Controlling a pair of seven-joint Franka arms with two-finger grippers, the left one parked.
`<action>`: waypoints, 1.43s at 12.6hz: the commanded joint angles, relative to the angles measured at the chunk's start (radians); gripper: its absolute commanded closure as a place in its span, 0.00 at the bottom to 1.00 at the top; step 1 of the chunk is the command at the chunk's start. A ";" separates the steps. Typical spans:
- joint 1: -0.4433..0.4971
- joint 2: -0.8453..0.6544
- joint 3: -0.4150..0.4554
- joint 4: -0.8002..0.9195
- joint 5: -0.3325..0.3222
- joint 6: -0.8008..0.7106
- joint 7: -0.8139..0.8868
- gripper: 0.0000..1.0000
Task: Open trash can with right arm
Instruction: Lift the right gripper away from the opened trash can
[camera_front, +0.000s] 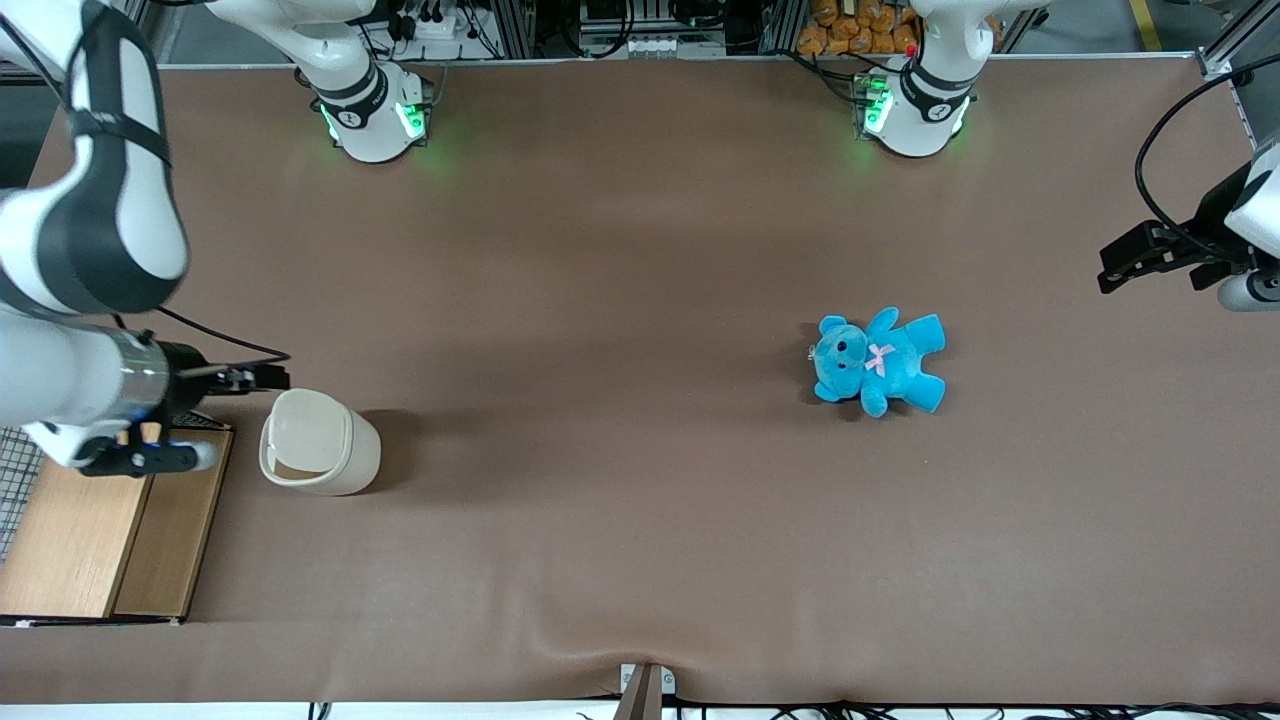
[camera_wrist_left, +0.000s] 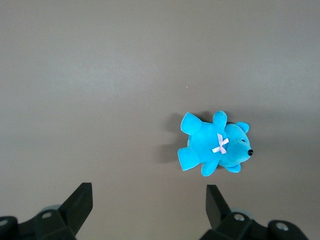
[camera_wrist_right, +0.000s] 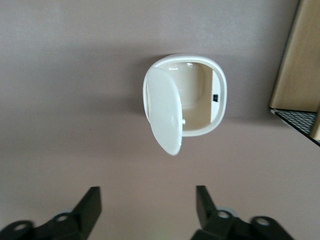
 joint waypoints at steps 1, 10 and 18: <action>-0.011 -0.014 -0.002 0.032 -0.002 -0.040 0.008 0.00; -0.035 -0.247 -0.033 -0.014 -0.009 -0.106 0.018 0.00; -0.043 -0.555 -0.034 -0.363 -0.020 0.032 0.018 0.00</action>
